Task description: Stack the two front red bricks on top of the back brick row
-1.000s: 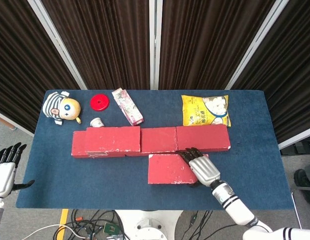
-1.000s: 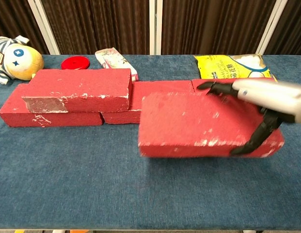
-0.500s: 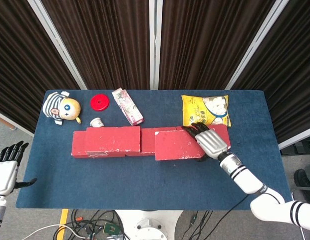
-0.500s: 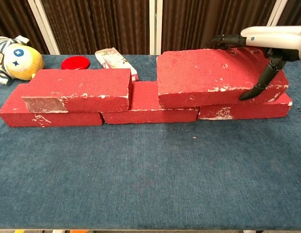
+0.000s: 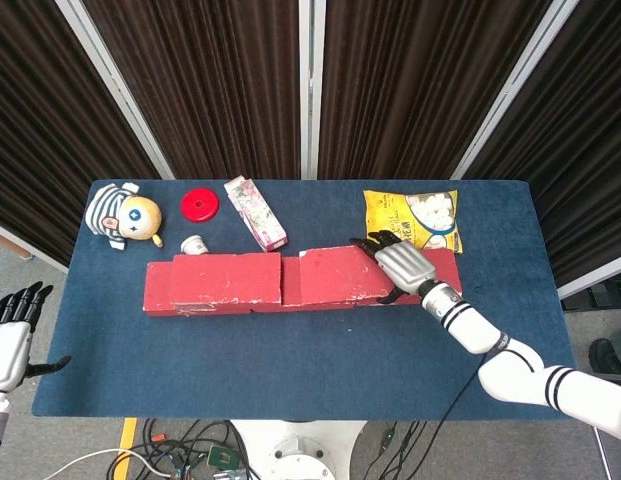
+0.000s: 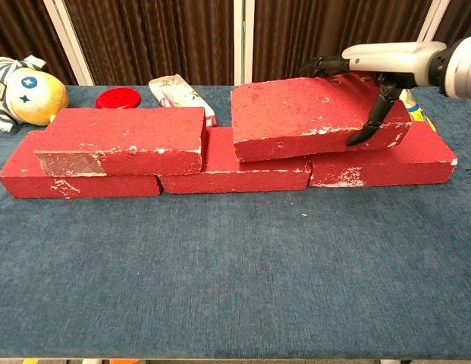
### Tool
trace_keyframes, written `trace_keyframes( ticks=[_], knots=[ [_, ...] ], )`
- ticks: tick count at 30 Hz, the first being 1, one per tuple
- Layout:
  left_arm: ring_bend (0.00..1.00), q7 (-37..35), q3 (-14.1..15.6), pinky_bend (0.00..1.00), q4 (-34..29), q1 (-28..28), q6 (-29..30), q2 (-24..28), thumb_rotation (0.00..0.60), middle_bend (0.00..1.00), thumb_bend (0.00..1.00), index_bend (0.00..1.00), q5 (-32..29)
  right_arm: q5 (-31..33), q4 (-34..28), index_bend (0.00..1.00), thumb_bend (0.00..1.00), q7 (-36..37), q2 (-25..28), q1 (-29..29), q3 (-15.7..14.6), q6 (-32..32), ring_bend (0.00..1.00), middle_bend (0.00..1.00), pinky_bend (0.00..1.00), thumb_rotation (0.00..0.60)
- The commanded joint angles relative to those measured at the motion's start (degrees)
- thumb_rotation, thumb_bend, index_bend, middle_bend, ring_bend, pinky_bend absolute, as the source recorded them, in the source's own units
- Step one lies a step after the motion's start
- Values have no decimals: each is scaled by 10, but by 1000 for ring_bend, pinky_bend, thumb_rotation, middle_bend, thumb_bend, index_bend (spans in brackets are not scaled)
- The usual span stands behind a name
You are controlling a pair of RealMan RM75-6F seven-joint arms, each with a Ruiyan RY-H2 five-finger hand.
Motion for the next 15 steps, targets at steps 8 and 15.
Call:
trace_keyframes(
  ticks=[8,15],
  knots=[
    [0,-11,-4,0,9,-3,-15,1,600,0,0,0,-2,-26,72,0,101,72,-47,28,-10,-21,0,237,0,600],
    [0,-21,-2,0,19,-6,-23,-2,600,0,0,0,6,-40,92,0,102,95,-58,40,-20,-29,0,237,0,600]
  ],
)
